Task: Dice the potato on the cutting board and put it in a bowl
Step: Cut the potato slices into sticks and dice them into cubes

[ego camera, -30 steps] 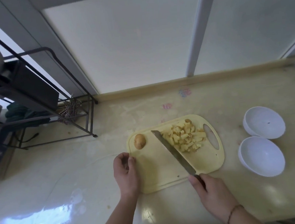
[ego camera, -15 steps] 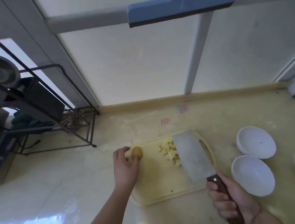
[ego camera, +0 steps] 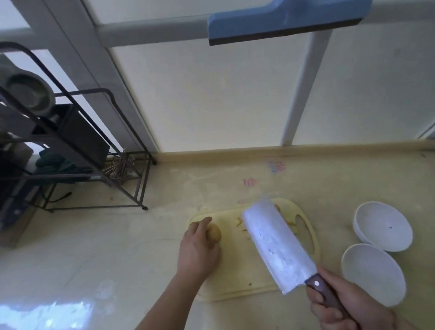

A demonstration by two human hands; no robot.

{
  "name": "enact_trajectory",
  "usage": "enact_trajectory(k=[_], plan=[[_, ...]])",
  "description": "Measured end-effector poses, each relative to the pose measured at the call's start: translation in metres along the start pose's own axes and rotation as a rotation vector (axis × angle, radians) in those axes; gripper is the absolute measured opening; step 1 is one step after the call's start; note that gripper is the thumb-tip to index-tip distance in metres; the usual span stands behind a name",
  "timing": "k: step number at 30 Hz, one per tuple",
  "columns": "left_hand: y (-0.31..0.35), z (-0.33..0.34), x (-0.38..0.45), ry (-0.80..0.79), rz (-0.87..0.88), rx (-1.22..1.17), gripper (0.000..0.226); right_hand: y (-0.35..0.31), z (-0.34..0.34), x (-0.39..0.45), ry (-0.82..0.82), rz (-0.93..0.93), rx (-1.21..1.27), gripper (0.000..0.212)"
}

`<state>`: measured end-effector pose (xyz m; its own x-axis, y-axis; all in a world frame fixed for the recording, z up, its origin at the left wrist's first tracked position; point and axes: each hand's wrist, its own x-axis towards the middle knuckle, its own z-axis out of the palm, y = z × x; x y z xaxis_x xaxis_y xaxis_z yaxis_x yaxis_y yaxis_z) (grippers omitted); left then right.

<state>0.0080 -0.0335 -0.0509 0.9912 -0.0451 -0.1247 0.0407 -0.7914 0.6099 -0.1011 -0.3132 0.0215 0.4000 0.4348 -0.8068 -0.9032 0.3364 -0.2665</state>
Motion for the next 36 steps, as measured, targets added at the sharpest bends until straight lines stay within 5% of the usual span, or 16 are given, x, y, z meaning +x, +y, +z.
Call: enact_trajectory(k=[10, 14, 20, 26, 30, 36], plan=[[0.011, 0.009, -0.043, -0.188, 0.047, 0.136, 0.046, 0.012, 0.013, 0.007, 0.174, -0.005, -0.451, 0.061], [0.013, 0.010, -0.046, -0.158, -0.005, 0.071, 0.045, 0.013, 0.019, 0.004, 0.222, -0.003, -0.501, 0.059], [0.002, 0.005, -0.031, -0.091, -0.046, -0.032, 0.014, 0.012, 0.032, -0.001, 0.287, -0.014, -0.566, 0.058], [-0.018, -0.009, 0.006, -0.070, 0.145, -0.040, 0.027, 0.012, 0.039, -0.002, 0.306, -0.058, -0.562, 0.055], [-0.027, -0.013, 0.015, 0.098, 0.230, 0.170, 0.035, 0.016, 0.044, 0.005, 0.332, -0.120, -0.637, 0.055], [-0.024, 0.013, -0.054, 0.000, 0.700, 0.229, 0.049, 0.030, 0.049, 0.023, 0.426, -0.248, -0.790, 0.049]])
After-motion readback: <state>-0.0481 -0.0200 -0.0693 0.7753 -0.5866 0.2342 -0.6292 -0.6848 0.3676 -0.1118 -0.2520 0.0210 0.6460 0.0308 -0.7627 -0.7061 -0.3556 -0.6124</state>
